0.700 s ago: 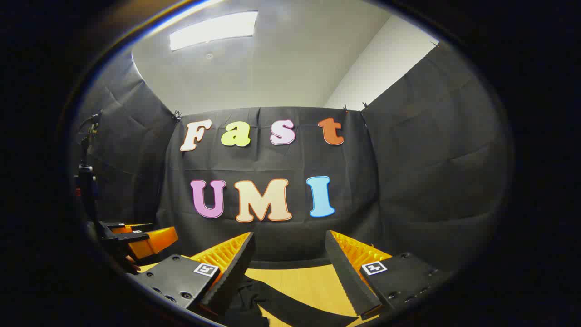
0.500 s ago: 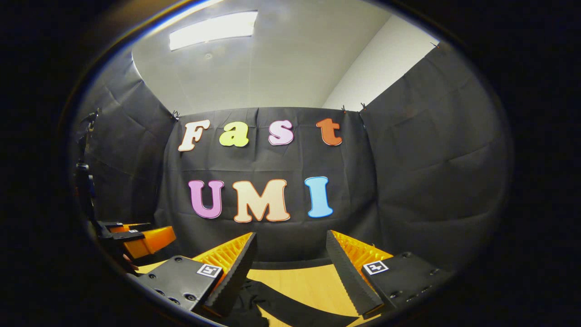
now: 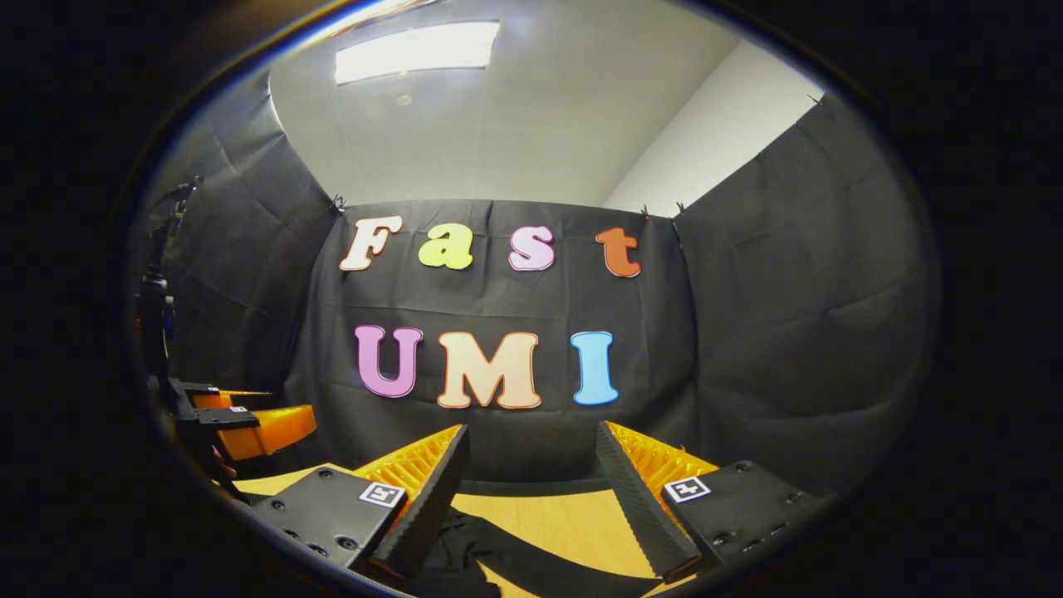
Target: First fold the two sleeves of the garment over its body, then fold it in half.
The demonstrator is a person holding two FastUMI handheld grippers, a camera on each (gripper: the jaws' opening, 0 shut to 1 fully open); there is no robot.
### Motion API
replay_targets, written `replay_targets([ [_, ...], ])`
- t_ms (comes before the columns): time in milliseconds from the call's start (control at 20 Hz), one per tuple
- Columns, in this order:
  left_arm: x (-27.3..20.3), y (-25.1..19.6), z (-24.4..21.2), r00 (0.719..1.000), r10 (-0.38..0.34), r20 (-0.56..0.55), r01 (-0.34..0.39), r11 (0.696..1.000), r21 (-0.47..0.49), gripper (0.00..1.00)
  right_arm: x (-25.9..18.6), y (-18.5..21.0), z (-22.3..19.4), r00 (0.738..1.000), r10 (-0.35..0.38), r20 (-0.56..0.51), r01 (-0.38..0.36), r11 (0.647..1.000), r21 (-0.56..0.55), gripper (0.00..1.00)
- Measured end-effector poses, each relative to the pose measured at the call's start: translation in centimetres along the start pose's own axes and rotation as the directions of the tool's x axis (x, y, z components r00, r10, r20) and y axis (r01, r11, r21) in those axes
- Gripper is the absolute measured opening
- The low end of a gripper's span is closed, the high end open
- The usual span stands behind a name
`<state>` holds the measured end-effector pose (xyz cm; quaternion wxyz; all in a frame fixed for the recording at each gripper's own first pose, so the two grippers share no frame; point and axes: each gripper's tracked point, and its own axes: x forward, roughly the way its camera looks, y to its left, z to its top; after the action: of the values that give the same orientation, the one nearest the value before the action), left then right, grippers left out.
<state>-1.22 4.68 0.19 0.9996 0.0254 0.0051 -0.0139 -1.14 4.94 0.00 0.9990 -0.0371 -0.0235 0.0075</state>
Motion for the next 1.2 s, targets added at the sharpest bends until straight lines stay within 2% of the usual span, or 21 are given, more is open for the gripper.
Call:
replay_targets([
  [250,-0.6,0.2,0.6,0.998,0.059,0.008,-0.058,0.995,-0.076,0.92,0.2,-0.2,1.1,0.999,0.038,0.023,-0.038,0.999,-0.008,0.98],
  [450,-0.7,0.4,0.6,0.997,0.079,0.016,-0.078,0.995,-0.069,0.93,0.0,-0.5,1.4,0.998,0.052,0.034,-0.051,0.999,-0.008,0.98],
  [750,-1.1,1.2,1.1,0.993,0.109,0.037,-0.108,0.994,-0.029,0.92,0.5,0.0,-1.4,0.995,0.096,-0.029,-0.095,0.995,0.018,0.98],
  [900,-1.7,2.0,1.6,0.991,0.125,0.055,-0.124,0.992,-0.010,0.92,1.1,-1.2,-3.2,0.994,0.085,-0.067,-0.085,0.996,0.000,0.98],
  [1200,-2.1,3.2,2.4,0.985,0.158,0.073,-0.160,0.987,0.017,0.92,3.0,-6.4,-9.5,0.982,0.002,-0.191,-0.017,0.997,-0.075,0.98],
])
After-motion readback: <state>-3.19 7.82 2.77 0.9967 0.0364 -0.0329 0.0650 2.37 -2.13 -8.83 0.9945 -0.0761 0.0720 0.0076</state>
